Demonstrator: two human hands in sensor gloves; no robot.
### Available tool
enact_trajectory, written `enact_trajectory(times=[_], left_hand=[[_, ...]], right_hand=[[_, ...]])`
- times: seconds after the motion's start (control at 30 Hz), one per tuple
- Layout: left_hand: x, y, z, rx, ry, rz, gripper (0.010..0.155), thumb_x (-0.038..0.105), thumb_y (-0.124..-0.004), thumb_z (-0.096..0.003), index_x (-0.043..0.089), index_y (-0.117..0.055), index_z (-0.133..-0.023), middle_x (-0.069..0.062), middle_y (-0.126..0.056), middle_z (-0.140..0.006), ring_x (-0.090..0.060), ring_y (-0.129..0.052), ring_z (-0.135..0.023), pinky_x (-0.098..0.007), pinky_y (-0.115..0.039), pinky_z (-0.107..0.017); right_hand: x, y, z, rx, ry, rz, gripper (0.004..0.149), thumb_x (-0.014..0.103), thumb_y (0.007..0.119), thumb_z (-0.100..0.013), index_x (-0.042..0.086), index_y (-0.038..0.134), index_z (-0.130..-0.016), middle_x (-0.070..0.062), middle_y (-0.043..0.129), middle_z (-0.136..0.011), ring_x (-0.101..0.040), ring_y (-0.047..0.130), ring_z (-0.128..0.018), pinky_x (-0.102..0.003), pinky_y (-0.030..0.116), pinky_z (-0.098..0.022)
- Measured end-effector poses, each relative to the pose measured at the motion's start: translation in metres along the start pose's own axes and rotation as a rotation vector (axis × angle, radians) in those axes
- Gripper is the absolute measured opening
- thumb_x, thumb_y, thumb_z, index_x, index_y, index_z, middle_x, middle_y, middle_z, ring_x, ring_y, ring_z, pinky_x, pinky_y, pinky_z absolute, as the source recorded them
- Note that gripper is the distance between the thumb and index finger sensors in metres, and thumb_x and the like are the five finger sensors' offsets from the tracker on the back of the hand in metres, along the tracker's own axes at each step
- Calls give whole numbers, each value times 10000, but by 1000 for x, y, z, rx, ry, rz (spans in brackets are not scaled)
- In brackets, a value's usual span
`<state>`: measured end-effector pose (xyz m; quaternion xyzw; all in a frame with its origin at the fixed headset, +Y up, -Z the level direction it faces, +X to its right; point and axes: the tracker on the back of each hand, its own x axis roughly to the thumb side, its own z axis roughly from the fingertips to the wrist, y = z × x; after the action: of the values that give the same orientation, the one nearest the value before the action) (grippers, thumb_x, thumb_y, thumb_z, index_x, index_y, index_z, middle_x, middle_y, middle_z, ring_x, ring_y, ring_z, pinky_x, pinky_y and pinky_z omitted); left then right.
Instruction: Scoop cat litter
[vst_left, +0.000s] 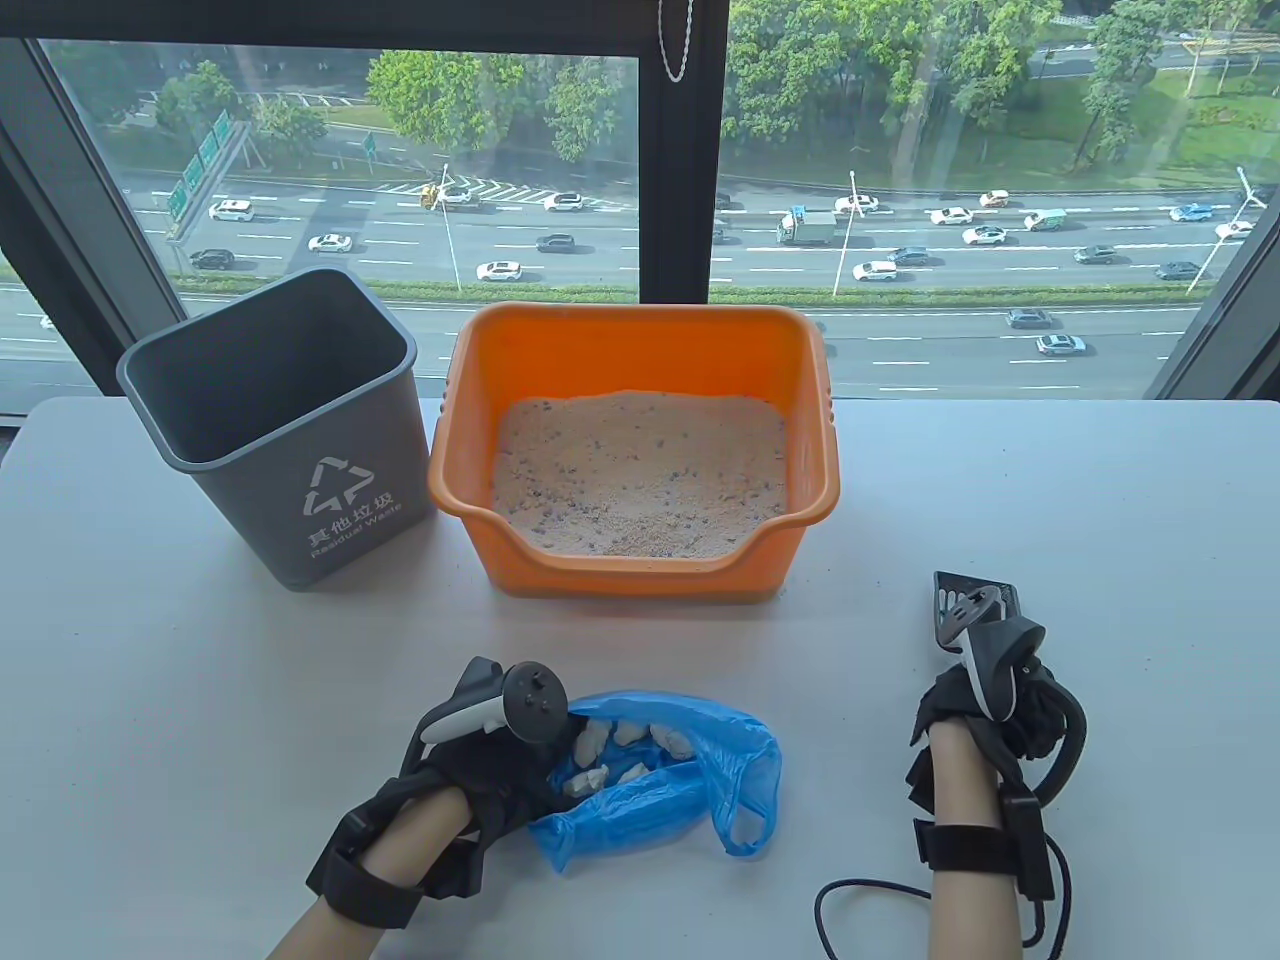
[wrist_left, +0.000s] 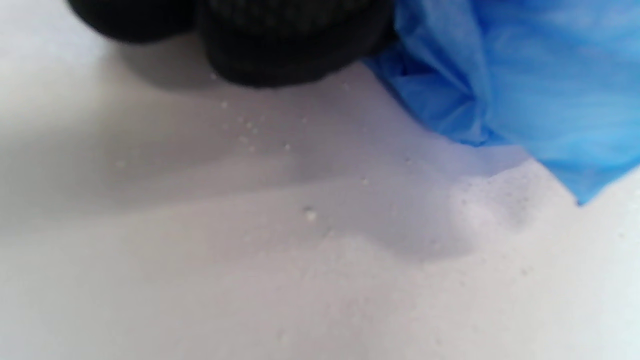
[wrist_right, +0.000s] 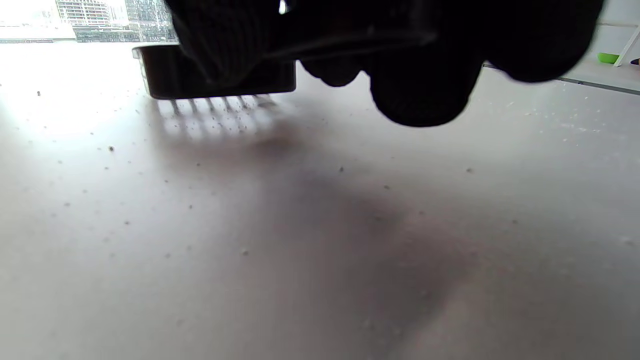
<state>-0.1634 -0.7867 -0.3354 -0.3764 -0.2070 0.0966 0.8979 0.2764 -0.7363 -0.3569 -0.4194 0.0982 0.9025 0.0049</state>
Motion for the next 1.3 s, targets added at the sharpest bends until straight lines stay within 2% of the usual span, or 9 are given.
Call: enact_trajectory(times=[0.2, 0.37, 0.6, 0.73, 0.87, 0.97, 1.1, 1.3], left_hand=[[0, 0, 0, 2, 2, -4, 925, 498, -778, -498, 320, -26, -1007, 101, -844, -514, -69, -941, -236, -325, -824, -301], [0, 0, 0, 0, 1, -2, 925, 497, -778, -498, 321, -25, -1006, 100, -844, -516, -71, -943, -242, -327, -824, -304], [0, 0, 1, -1, 0, 3, 922, 496, -777, -498, 324, -28, -1008, 105, -846, -526, -75, -949, -254, -328, -824, -310], [0, 2, 4, 2, -4, 7, 915, 491, -778, -498, 323, -43, -1014, 98, -862, -559, -99, -969, -295, -338, -823, -325], [-1, 2, 4, -7, -12, 14, 913, 487, -780, -497, 317, -50, -1018, 86, -866, -587, -109, -979, -323, -343, -822, -334], [-2, 4, 7, -5, -15, 21, 908, 481, -783, -496, 321, -63, -1025, 64, -873, -625, -121, -984, -345, -349, -820, -341], [-3, 7, 9, -2, -22, 41, 891, 476, -786, -496, 331, -87, -1030, 28, -876, -680, -133, -986, -364, -356, -817, -348], [-3, 10, 12, 10, -29, 42, 860, 475, -786, -494, 351, -145, -1055, -12, -874, -732, -155, -995, -418, -360, -814, -364]], right_hand=[[-7, -5, 7, 0, -16, -48, 589, 379, 792, -423, 53, 685, -902, -296, 644, -905, -365, 866, -651, -478, 750, -404], [-9, -23, 28, -49, -84, -107, 638, 393, 803, -414, 57, 642, -932, -309, 595, -941, -424, 815, -713, -501, 724, -435], [8, -50, 92, -140, -295, -162, 657, 396, 816, -411, 52, 636, -941, -324, 567, -956, -452, 780, -719, -515, 683, -448], [20, -51, 138, -142, -450, -166, 600, 402, 822, -409, 63, 723, -894, -305, 665, -897, -407, 835, -635, -494, 702, -400], [29, -39, 172, -53, -612, -190, 541, 430, 826, -401, 72, 837, -807, -267, 775, -805, -357, 883, -534, -480, 722, -357], [35, -24, 188, 24, -690, -162, 579, 492, 822, -373, 65, 887, -758, -265, 816, -755, -352, 892, -475, -486, 725, -337], [42, -3, 200, 103, -756, -47, 701, 571, 809, -320, 23, 889, -750, -291, 813, -742, -372, 878, -460, -501, 713, -334], [61, 38, 207, 198, -800, 193, 685, 532, 841, -328, 31, 830, -796, -281, 772, -762, -335, 860, -474, -487, 710, -341]])
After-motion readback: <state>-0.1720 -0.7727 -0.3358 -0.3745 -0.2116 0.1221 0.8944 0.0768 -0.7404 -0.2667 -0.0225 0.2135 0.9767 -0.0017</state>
